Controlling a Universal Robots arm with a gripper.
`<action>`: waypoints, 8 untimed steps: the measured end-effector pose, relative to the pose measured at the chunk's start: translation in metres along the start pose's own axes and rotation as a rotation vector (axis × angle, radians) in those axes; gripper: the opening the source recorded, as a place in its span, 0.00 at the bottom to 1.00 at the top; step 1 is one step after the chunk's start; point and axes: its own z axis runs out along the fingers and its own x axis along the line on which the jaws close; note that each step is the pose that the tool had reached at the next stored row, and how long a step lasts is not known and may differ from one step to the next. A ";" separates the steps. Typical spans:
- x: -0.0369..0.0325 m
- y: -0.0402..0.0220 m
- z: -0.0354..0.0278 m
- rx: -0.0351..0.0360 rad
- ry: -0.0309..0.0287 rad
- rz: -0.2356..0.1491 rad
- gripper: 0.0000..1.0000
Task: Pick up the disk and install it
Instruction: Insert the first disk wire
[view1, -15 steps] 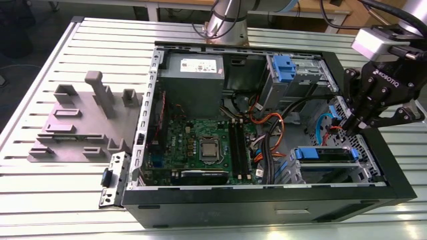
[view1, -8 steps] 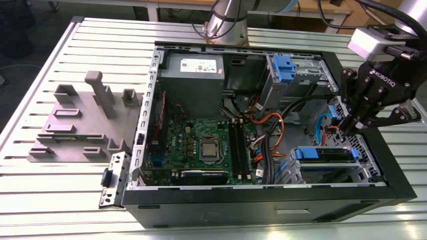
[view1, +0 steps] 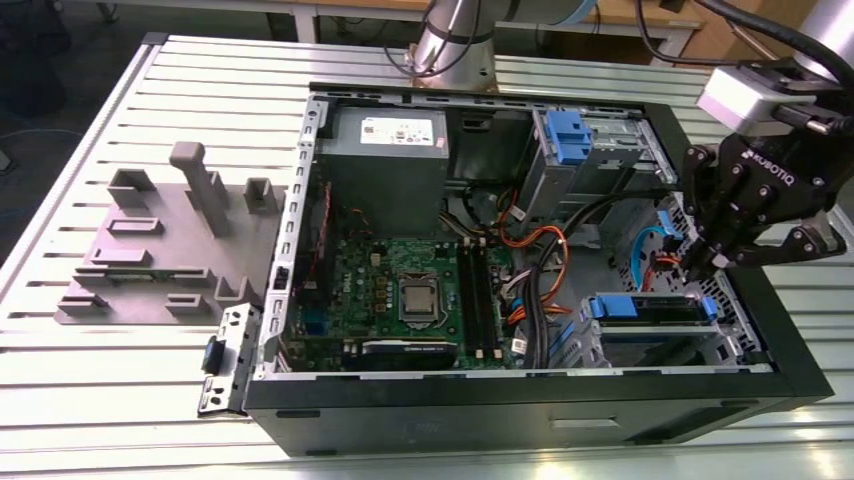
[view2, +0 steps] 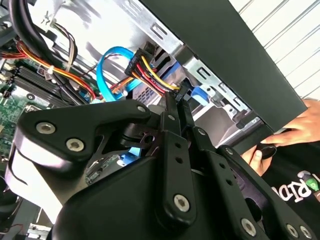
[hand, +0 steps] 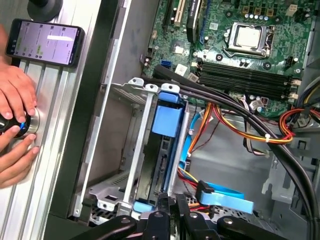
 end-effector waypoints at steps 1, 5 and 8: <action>0.0005 0.0003 0.0002 0.0002 -0.0007 0.000 0.17; 0.0000 0.0032 0.0007 0.0002 -0.0008 0.000 0.17; -0.0003 0.0050 0.0008 0.0001 -0.0007 0.000 0.17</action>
